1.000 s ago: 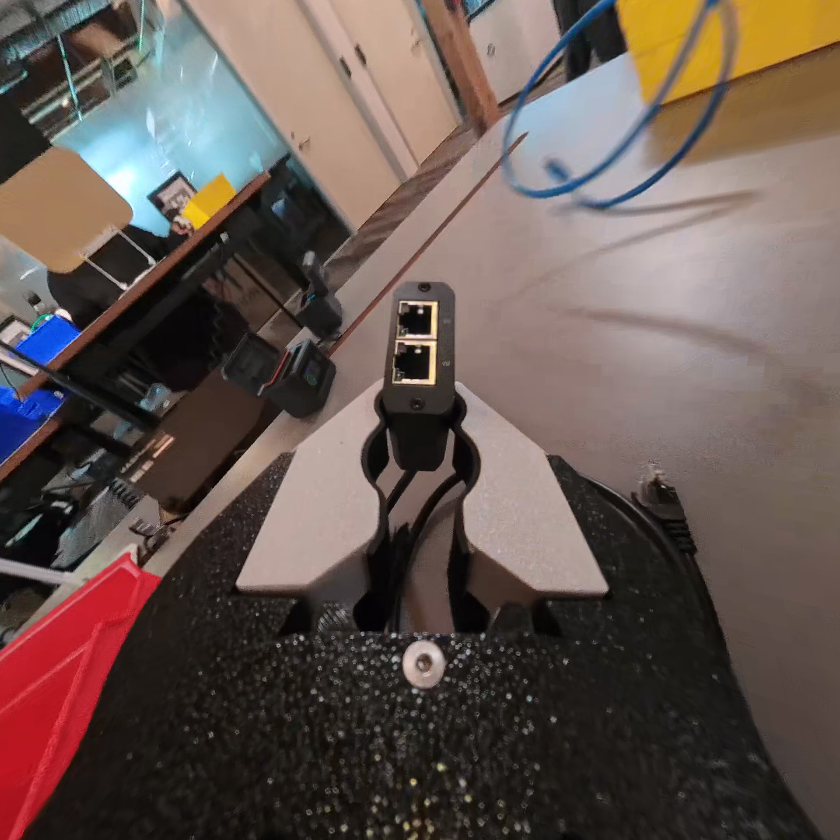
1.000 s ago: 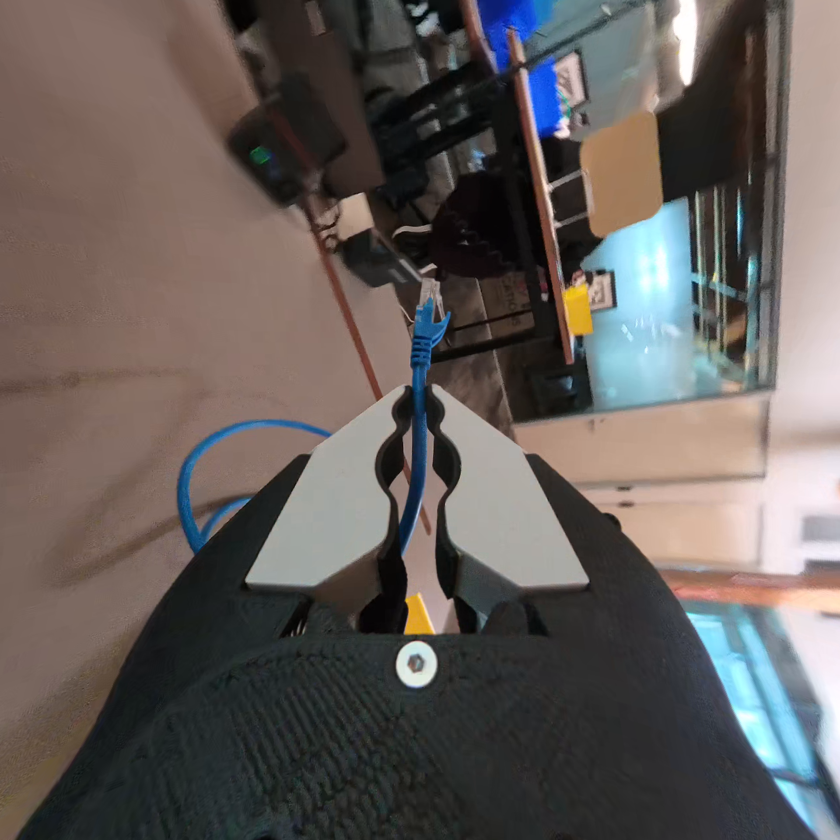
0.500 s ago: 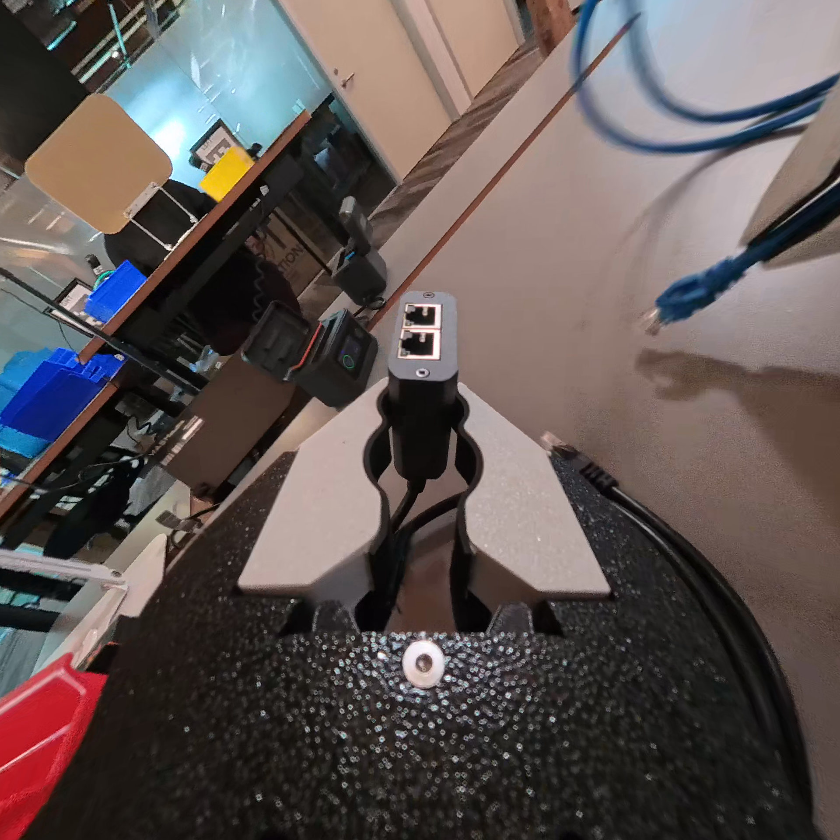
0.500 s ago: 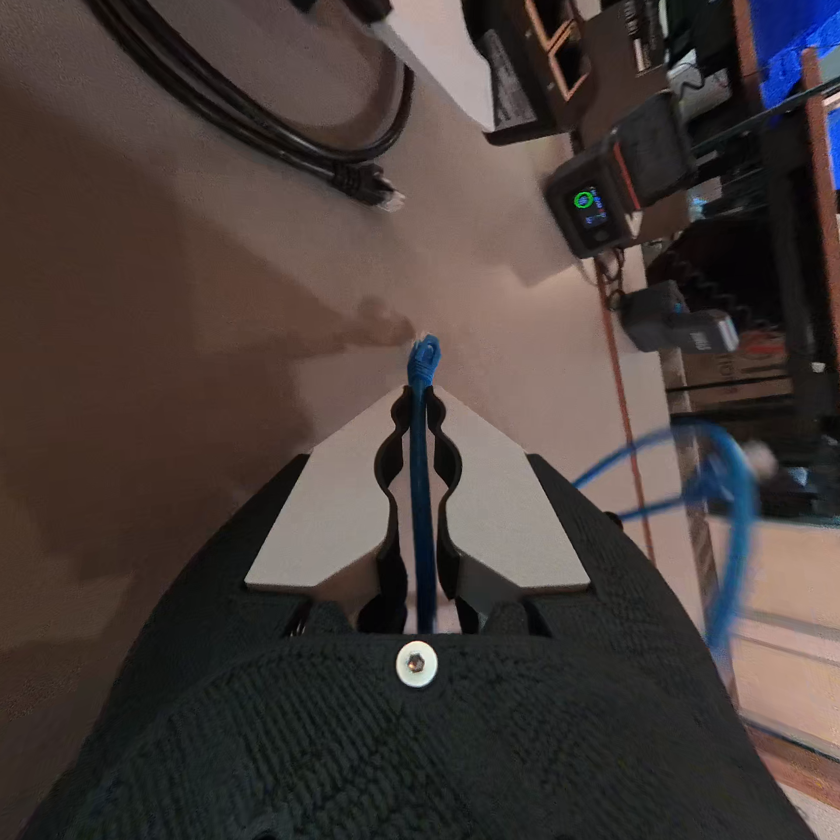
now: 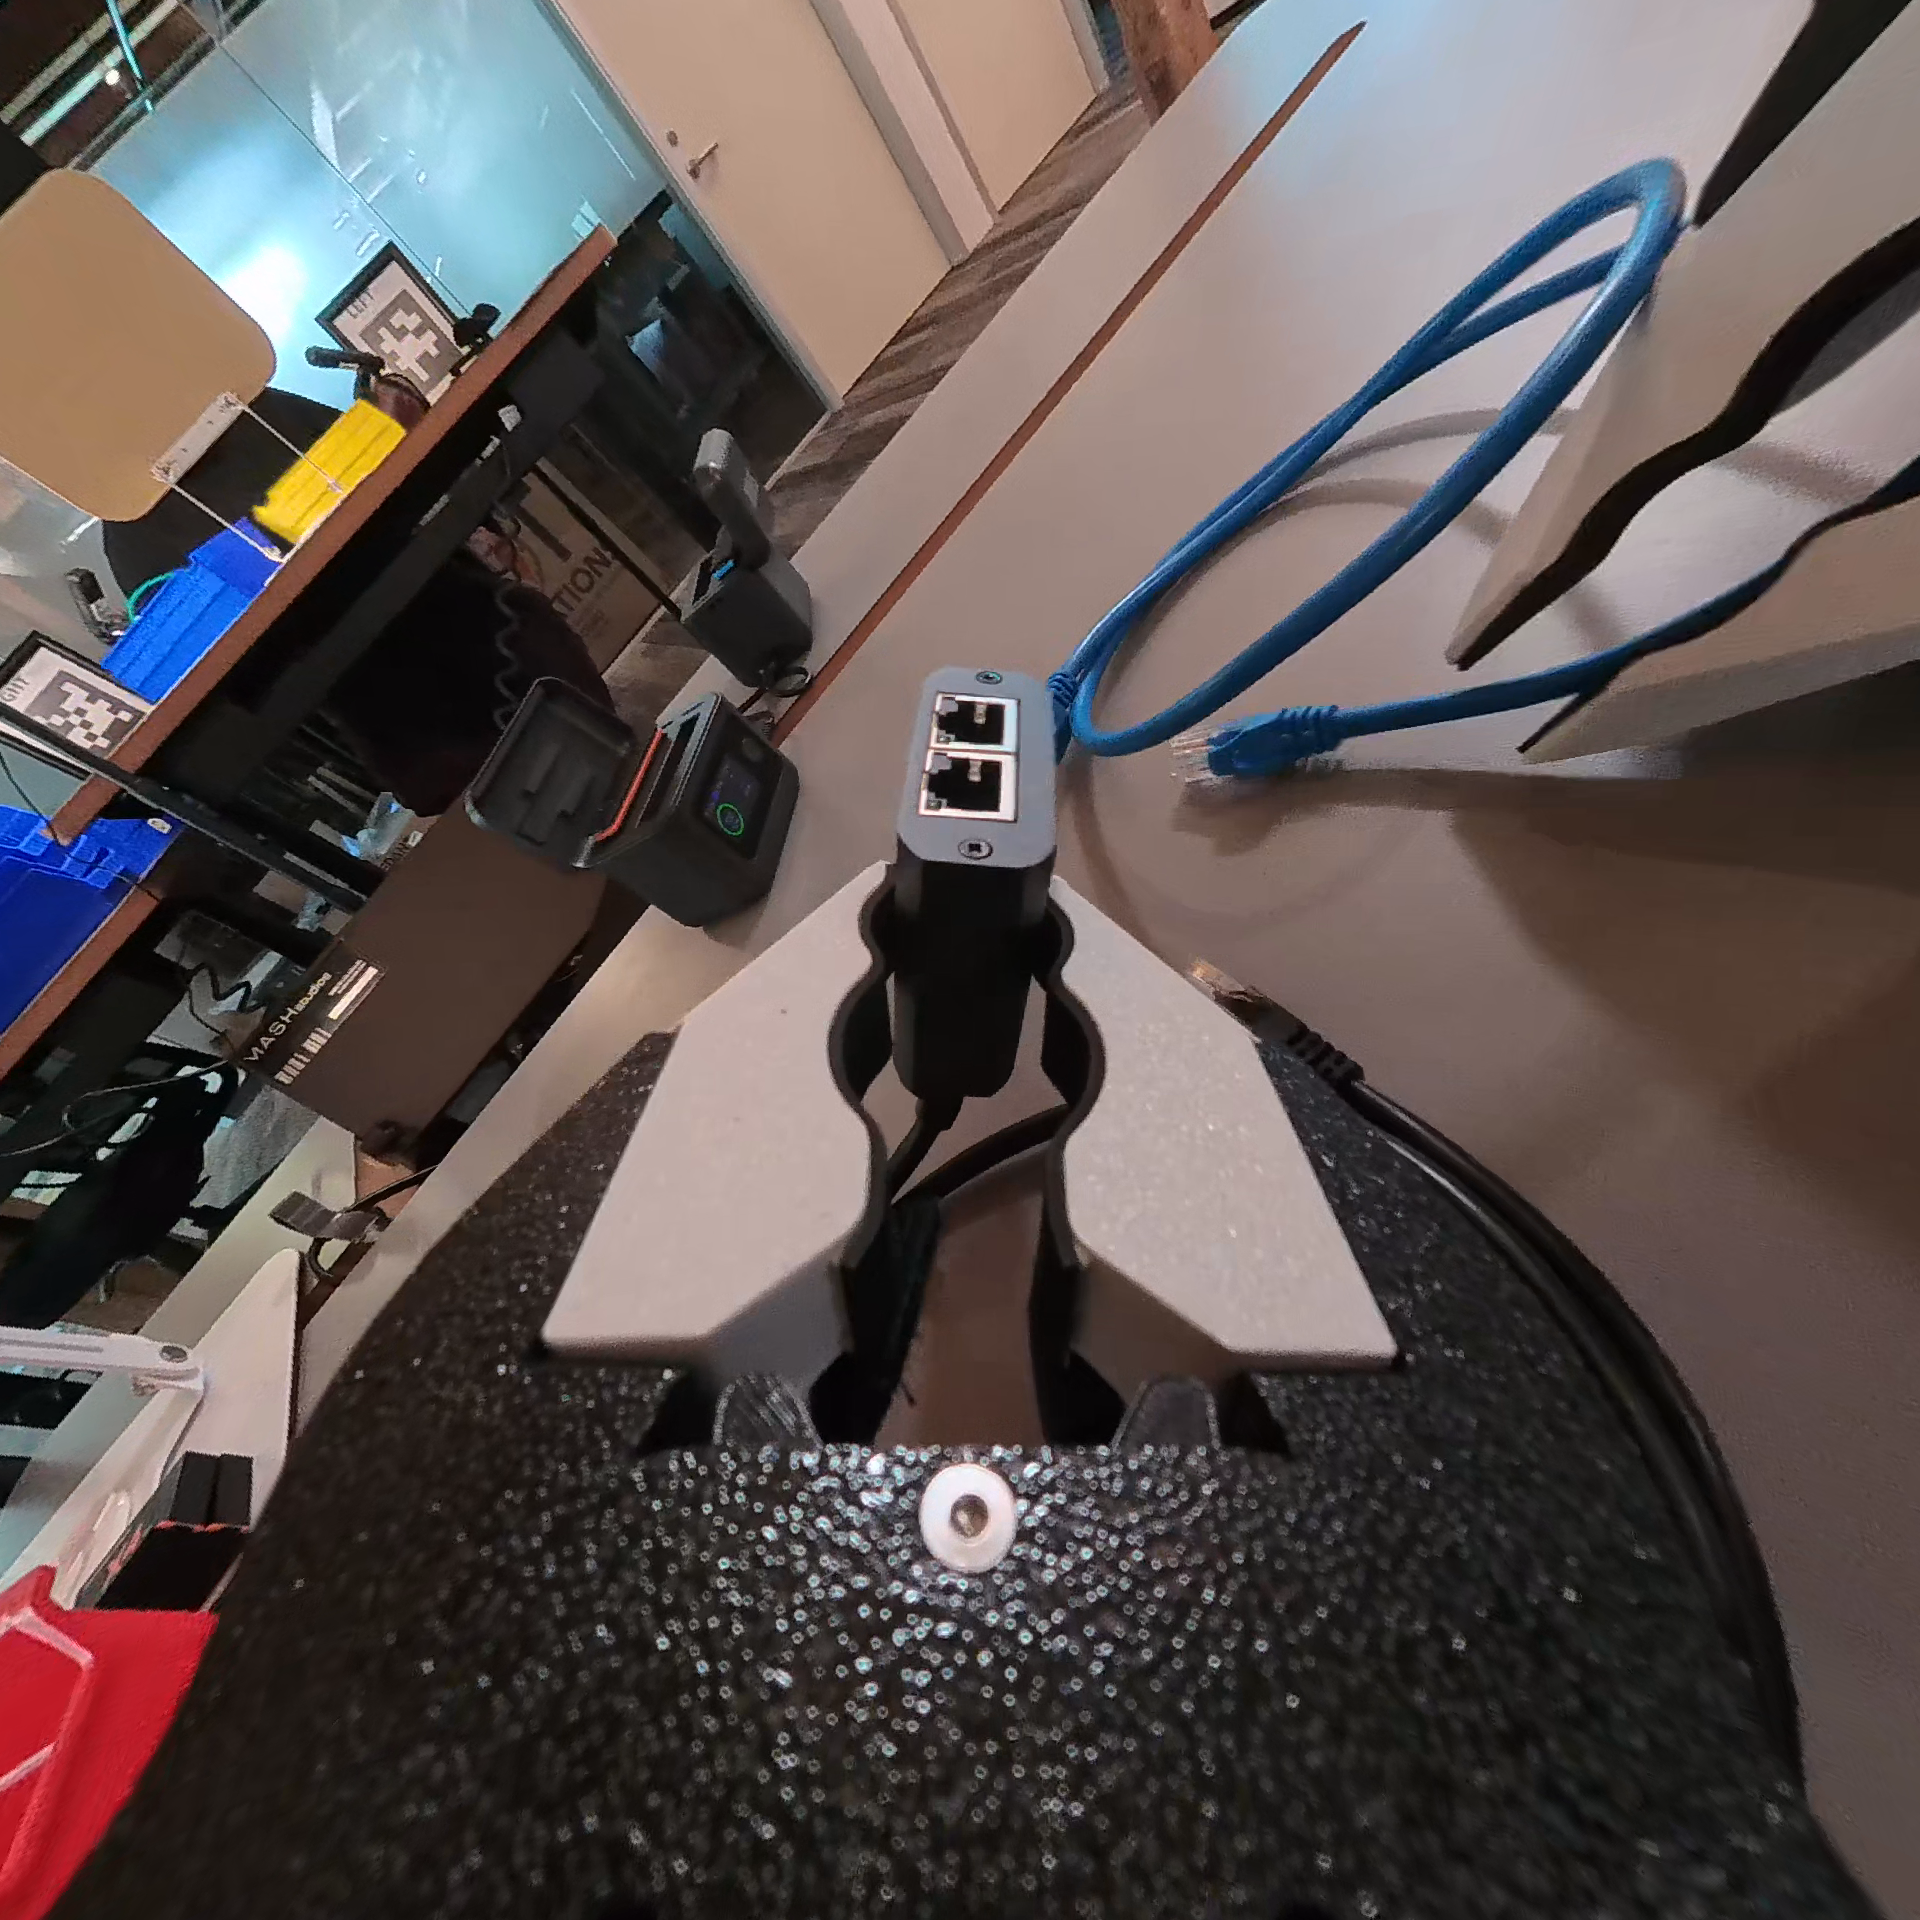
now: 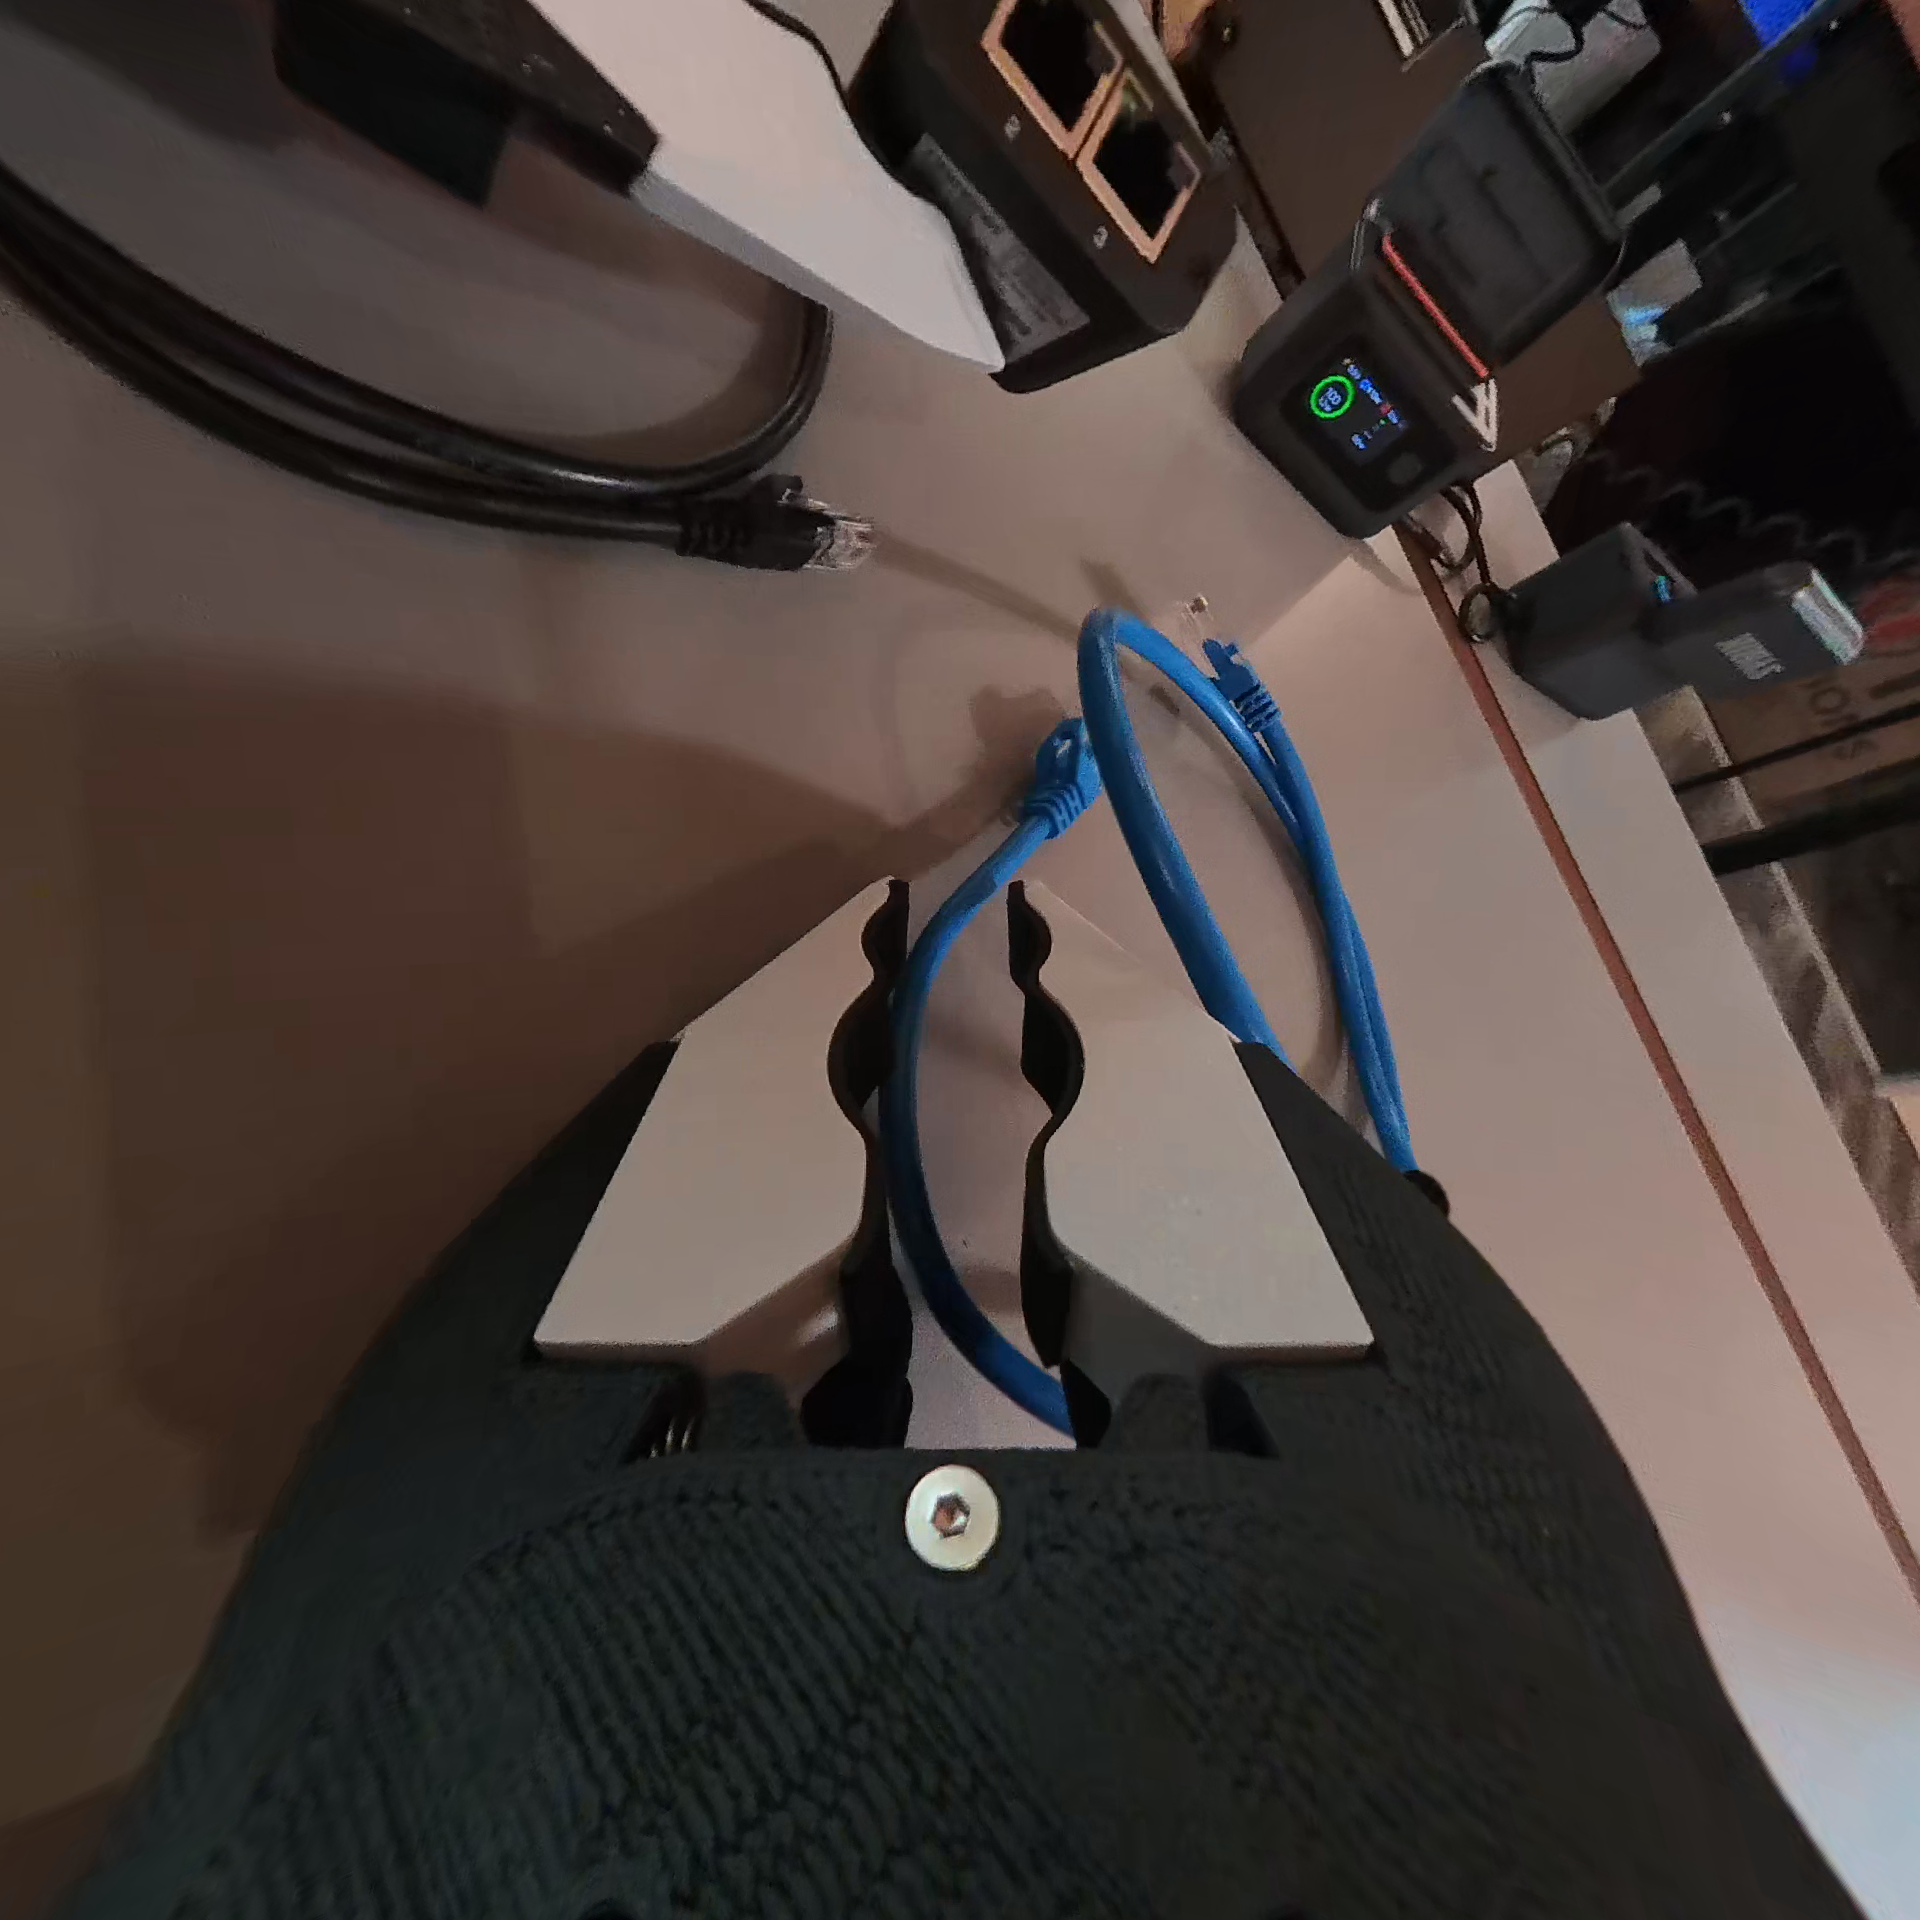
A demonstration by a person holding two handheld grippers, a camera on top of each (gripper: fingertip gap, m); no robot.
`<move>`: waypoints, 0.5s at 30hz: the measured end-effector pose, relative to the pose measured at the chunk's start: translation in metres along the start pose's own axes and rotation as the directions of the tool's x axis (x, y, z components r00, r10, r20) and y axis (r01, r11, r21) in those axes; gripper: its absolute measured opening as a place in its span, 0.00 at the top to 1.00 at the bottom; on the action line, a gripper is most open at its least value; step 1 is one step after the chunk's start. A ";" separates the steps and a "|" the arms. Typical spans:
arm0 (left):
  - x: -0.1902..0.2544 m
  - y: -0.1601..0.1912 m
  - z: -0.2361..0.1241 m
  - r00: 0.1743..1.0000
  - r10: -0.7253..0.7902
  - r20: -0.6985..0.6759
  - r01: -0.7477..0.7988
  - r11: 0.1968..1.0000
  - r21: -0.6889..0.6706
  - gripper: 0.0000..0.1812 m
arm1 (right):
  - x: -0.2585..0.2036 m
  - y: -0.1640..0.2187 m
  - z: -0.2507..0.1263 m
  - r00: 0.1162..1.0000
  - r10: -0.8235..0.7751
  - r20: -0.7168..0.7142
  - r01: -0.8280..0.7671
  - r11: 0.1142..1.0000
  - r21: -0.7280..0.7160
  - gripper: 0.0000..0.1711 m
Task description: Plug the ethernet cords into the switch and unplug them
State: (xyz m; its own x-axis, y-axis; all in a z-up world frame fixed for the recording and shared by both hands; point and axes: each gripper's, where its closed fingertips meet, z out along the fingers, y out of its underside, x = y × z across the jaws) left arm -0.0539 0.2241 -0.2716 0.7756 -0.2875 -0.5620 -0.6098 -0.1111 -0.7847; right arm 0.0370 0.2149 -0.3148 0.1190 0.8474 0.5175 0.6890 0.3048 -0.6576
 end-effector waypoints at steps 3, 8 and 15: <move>0.000 0.000 -0.001 1.000 -0.001 -0.003 0.001 1.000 0.002 0.88 | 0.003 0.000 0.001 1.000 0.023 -0.016 -0.023 1.000 -0.009 0.88; 0.001 -0.001 -0.001 1.000 -0.009 -0.009 0.009 1.000 0.004 0.88 | 0.005 0.005 0.006 0.962 0.272 0.009 -0.270 0.959 -0.085 0.88; 0.002 -0.002 -0.002 0.999 0.047 -0.008 -0.047 0.999 0.007 0.88 | -0.003 0.004 -0.003 0.830 0.539 0.145 -0.523 0.841 -0.137 0.98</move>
State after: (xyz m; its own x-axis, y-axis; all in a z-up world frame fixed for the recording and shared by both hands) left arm -0.0520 0.2215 -0.2708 0.7446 -0.3003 -0.5962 -0.6445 -0.0911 -0.7591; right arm 0.0412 0.2121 -0.3170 0.3665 0.9304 -0.0044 0.6154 -0.2459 -0.7489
